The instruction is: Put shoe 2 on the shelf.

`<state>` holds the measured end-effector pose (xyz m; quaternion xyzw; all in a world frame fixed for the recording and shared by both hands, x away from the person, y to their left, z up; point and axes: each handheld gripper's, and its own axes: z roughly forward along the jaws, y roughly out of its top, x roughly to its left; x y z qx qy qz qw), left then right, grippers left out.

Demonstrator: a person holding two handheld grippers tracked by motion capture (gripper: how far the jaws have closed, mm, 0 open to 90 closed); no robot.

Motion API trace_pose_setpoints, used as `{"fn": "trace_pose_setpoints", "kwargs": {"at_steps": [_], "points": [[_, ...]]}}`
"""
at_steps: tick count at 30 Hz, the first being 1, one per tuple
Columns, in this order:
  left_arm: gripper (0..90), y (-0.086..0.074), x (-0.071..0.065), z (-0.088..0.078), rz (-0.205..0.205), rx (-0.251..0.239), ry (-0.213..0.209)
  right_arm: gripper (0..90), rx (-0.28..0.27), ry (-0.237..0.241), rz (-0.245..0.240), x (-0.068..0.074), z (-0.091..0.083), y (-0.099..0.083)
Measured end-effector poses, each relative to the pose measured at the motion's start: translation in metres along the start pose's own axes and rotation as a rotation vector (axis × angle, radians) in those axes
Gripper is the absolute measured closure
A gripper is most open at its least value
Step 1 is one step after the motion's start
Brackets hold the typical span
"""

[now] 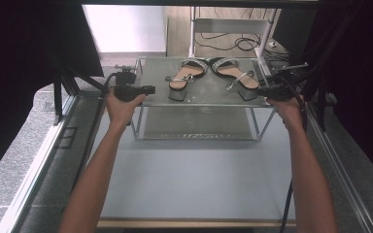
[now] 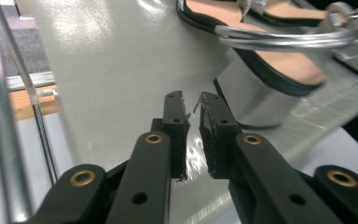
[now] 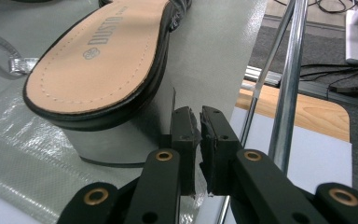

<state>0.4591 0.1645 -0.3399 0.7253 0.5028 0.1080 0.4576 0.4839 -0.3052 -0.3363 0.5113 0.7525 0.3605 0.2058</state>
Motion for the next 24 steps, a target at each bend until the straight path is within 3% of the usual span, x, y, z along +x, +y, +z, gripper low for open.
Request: {"fn": "trace_pose_setpoints", "kwargs": {"at_steps": [14,16,19,24], "points": [[82.9,0.005,-0.019,0.033,0.004,0.036,-0.056,86.5,0.0,-0.015,-0.007,0.008,-0.003,0.0],[83.9,0.006,-0.022,0.034,0.022,0.044,-0.032,86.9,0.005,-0.009,-0.002,0.01,-0.004,-0.001],[85.2,0.006,-0.022,0.034,0.022,0.048,-0.032,87.5,0.005,-0.007,0.001,0.012,-0.005,-0.001],[85.9,0.008,-0.032,0.038,0.028,0.066,-0.063,89.5,0.005,0.025,-0.021,0.024,-0.003,-0.002]]}}
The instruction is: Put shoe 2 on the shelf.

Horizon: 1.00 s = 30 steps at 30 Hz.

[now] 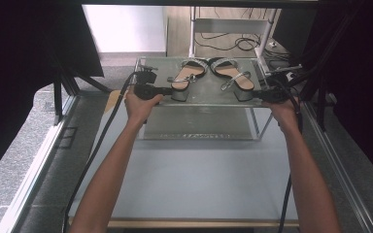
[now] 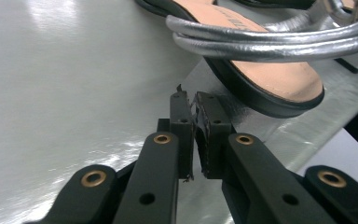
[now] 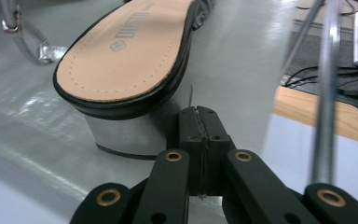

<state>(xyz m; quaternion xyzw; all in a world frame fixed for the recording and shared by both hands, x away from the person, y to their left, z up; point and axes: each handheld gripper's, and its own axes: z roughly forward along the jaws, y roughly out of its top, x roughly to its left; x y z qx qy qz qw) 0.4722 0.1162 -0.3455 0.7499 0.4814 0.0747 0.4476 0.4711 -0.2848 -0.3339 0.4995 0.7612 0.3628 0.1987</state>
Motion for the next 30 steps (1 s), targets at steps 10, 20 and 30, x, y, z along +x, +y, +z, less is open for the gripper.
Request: {"fn": "trace_pose_setpoints", "kwargs": {"at_steps": [10,20,30], "points": [[85.9,0.004,-0.025,0.014,0.032,0.029,-0.033,89.4,0.012,0.081,-0.076,0.035,0.008,0.005],[86.4,0.006,-0.034,0.022,0.023,0.029,-0.066,89.4,0.007,0.122,-0.11,0.056,0.018,0.008],[87.9,0.007,-0.049,0.031,0.03,0.024,-0.055,89.5,0.005,0.123,-0.129,0.068,0.024,0.01]]}}
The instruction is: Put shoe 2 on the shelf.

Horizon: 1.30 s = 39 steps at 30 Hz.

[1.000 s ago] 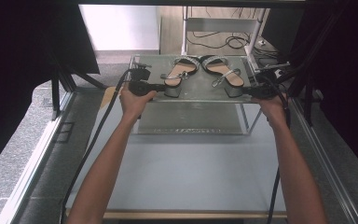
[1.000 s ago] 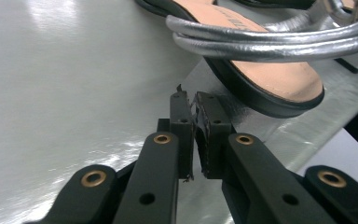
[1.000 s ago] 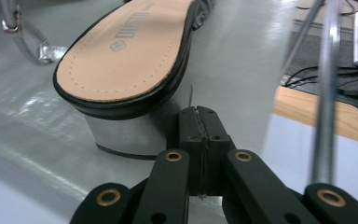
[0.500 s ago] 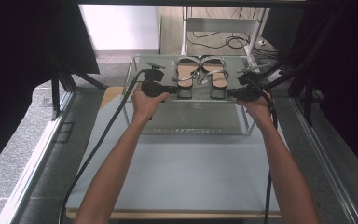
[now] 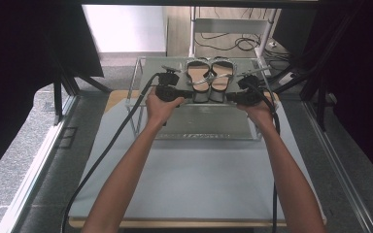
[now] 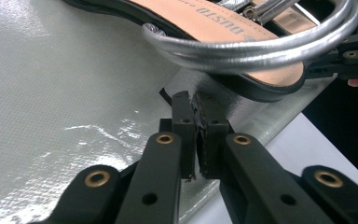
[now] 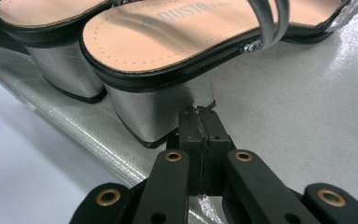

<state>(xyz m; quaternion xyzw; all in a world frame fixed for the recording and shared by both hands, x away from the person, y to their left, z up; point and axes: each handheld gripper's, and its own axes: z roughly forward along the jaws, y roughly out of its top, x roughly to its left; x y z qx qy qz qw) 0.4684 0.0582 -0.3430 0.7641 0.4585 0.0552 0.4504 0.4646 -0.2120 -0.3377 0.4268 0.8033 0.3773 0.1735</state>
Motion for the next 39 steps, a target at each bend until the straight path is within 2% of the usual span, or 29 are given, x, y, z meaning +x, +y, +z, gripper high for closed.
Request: {"fn": "trace_pose_setpoints", "kwargs": {"at_steps": [3,7,9,11,14,17,18,21,22,23,27,28,29,31,33,34,35,36,37,39], "points": [[86.3,0.0,0.001,-0.001,0.012,0.005,0.006,89.4,-0.001,-0.002,0.007,0.0,0.0,0.0],[73.2,-0.001,0.005,-0.002,0.012,-0.002,0.012,83.9,-0.002,0.003,0.008,-0.001,-0.002,-0.001],[69.9,-0.004,0.009,-0.006,0.016,-0.022,0.02,82.8,-0.018,0.011,0.013,-0.001,-0.005,-0.003],[66.4,-0.007,0.011,-0.011,0.028,-0.031,0.028,80.1,-0.03,0.014,0.006,-0.001,-0.009,-0.005],[65.0,-0.013,0.013,-0.021,0.043,-0.055,0.023,76.2,-0.043,0.008,-0.018,0.001,-0.017,-0.011],[63.4,-0.017,0.014,-0.03,0.057,-0.065,0.017,73.0,-0.057,0.013,-0.023,0.002,-0.023,-0.014],[62.9,-0.024,0.014,-0.041,0.06,-0.078,0.0,71.1,-0.073,0.013,-0.024,0.002,-0.03,-0.02],[62.2,-0.03,0.014,-0.049,0.066,-0.09,-0.008,68.6,-0.091,0.026,-0.021,0.004,-0.039,-0.028],[61.7,-0.039,0.014,-0.058,0.084,-0.089,-0.02,67.3,-0.099,0.035,-0.023,0.005,-0.042,-0.033],[61.6,-0.044,0.014,-0.062,0.08,-0.096,-0.022,66.2,-0.105,0.037,-0.023,0.006,-0.045,-0.037],[60.4,-0.055,0.016,-0.069,0.079,-0.1,-0.041,63.2,-0.124,0.042,-0.028,0.008,-0.051,-0.049],[60.0,-0.066,0.015,-0.076,0.086,-0.099,-0.058,61.0,-0.135,0.051,-0.03,0.009,-0.054,-0.057],[59.6,-0.066,0.015,-0.076,0.086,-0.099,-0.058,61.0,-0.135,0.051,-0.03,0.009,-0.054,-0.057],[58.6,-0.083,0.015,-0.084,0.096,-0.101,-0.076,57.8,-0.156,0.067,-0.031,0.01,-0.057,-0.071],[56.6,-0.087,0.015,-0.086,0.102,-0.098,-0.078,56.4,-0.163,0.071,-0.032,0.011,-0.057,-0.077],[55.4,-0.102,0.015,-0.092,0.117,-0.096,-0.082,54.2,-0.174,0.082,-0.037,0.012,-0.059,-0.089],[54.4,-0.109,0.015,-0.094,0.125,-0.093,-0.082,53.4,-0.178,0.088,-0.037,0.013,-0.059,-0.096],[53.3,-0.109,0.015,-0.094,0.125,-0.093,-0.082,53.4,-0.178,0.088,-0.037,0.013,-0.059,-0.096],[51.8,-0.123,0.015,-0.097,0.136,-0.082,-0.087,51.7,-0.186,0.099,-0.035,0.014,-0.06,-0.112],[50.4,-0.138,0.018,-0.099,0.136,-0.082,-0.088,50.8,-0.189,0.111,-0.031,0.014,-0.06,-0.124]]}}
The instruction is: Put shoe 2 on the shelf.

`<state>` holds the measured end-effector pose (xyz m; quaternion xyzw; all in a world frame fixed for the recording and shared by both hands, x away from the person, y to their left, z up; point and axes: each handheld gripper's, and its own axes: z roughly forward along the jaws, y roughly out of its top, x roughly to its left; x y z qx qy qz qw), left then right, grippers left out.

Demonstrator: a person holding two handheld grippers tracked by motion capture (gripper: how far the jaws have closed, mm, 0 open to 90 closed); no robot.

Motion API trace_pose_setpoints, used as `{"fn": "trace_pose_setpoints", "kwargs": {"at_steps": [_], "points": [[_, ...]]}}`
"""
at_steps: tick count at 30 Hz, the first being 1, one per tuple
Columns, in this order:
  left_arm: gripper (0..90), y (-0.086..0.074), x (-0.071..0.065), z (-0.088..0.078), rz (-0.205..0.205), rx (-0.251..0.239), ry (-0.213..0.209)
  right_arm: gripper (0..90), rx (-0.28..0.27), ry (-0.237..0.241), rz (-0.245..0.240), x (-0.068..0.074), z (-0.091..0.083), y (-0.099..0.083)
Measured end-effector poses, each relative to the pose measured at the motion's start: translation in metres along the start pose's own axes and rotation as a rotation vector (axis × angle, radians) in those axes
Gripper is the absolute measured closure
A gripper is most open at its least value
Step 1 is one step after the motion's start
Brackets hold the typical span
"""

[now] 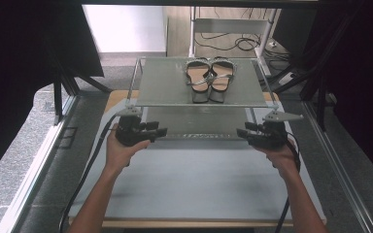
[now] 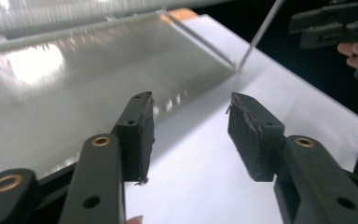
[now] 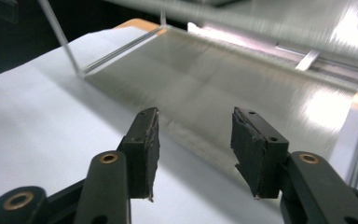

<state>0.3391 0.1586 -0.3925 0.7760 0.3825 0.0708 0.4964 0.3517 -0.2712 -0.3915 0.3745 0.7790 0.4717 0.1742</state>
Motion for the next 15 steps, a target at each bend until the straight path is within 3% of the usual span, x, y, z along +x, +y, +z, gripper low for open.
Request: {"fn": "trace_pose_setpoints", "kwargs": {"at_steps": [2,4,7,10,15], "points": [[48.8,-0.007,0.0,-0.001,-0.007,0.004,-0.006,50.4,-0.007,0.0,0.006,0.001,-0.003,-0.018],[48.2,-0.028,0.002,-0.004,-0.018,0.007,-0.003,50.0,-0.01,0.008,0.018,0.002,-0.004,-0.031],[46.8,-0.037,0.005,-0.002,-0.018,0.027,0.004,49.1,0.004,-0.001,0.026,0.001,0.002,-0.046],[45.2,-0.038,0.007,0.0,-0.025,0.031,0.006,47.7,0.02,-0.017,0.02,0.0,0.007,-0.046],[40.6,-0.039,0.009,0.002,-0.027,0.024,0.001,43.3,-0.017,-0.018,0.033,0.0,0.004,-0.044]]}}
